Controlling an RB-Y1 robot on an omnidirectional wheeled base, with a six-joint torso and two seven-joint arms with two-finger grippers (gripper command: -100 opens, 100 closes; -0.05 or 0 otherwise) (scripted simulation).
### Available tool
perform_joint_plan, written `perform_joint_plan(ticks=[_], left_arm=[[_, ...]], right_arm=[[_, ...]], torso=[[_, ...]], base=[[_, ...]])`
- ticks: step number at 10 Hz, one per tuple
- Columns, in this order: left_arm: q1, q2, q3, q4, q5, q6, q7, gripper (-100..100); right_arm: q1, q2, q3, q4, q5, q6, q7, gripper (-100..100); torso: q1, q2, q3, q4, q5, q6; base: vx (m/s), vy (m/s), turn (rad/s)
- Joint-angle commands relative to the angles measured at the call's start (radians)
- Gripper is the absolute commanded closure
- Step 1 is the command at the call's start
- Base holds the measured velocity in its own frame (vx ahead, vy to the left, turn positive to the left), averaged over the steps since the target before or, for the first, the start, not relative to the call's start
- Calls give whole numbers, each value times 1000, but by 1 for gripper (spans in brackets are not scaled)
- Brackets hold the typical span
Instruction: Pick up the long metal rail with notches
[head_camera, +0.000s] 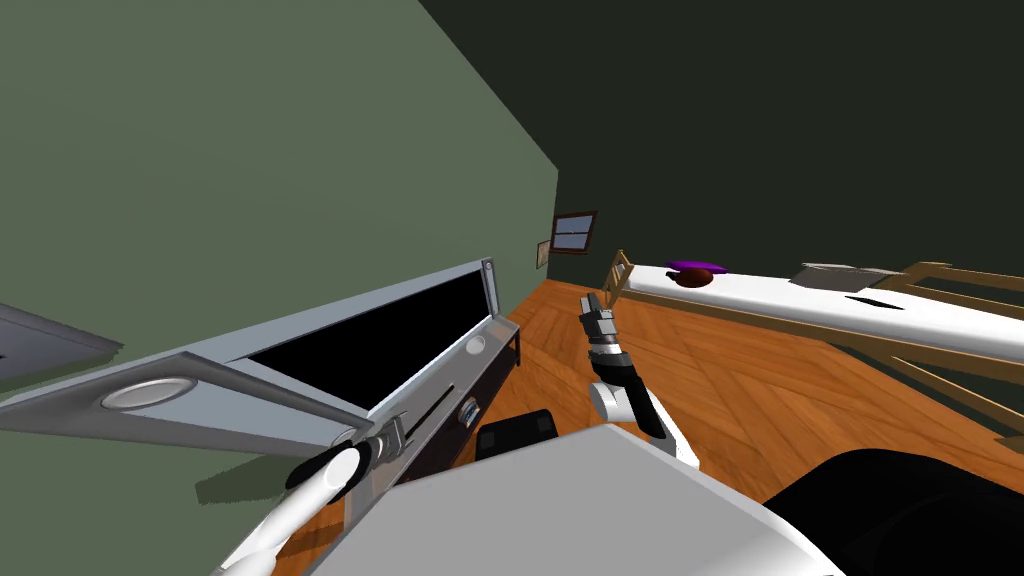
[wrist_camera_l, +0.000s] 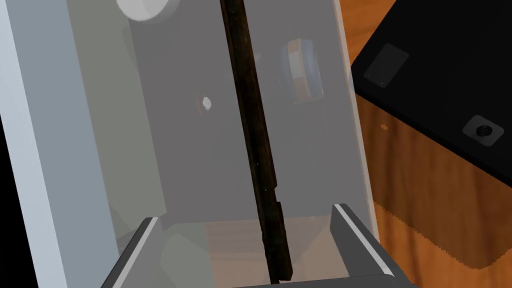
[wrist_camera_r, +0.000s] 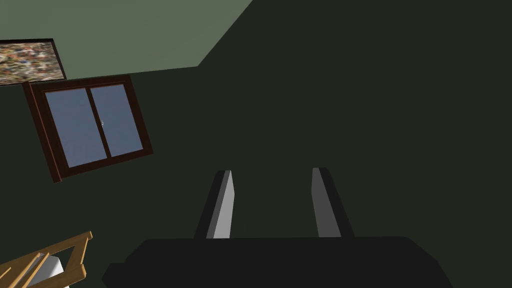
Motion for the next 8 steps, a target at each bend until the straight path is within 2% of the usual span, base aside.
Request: perform_joint_plan(ticks=[1, 2, 4, 5, 6, 7, 8], left_arm=[[-6, 11, -6, 50, 43, 33, 8, -100], [-6, 11, -6, 59, 43, 33, 8, -100], [-12, 32, -14, 122, 102, 86, 29, -100], [-12, 32, -14, 132, 102, 86, 29, -100], [-14, 42, -18, 166, 129, 110, 39, -100], [-14, 42, -18, 166, 129, 110, 39, -100], [-16, 50, -22, 192, 153, 132, 49, -100]], right_arm=[[0, 0, 0, 0, 0, 0, 0, 0], [0, 0, 0, 0, 0, 0, 0, 0], [0, 0, 0, 0, 0, 0, 0, 0], [0, 0, 0, 0, 0, 0, 0, 0], [0, 0, 0, 0, 0, 0, 0, 0], [0, 0, 0, 0, 0, 0, 0, 0], [0, 0, 0, 0, 0, 0, 0, 0]], torso=[[0, 0, 0, 0, 0, 0], [0, 0, 0, 0, 0, 1], [0, 0, 0, 0, 0, 0], [0, -1, 0, 0, 0, 0], [0, 0, 0, 0, 0, 0], [0, 0, 0, 0, 0, 0], [-1, 0, 0, 0, 0, 0]], base=[[23, 11, -138], [19, 10, -86], [33, 10, -164], [26, 14, -83], [27, 8, -131], [21, 7, -65], [21, 6, -105]])
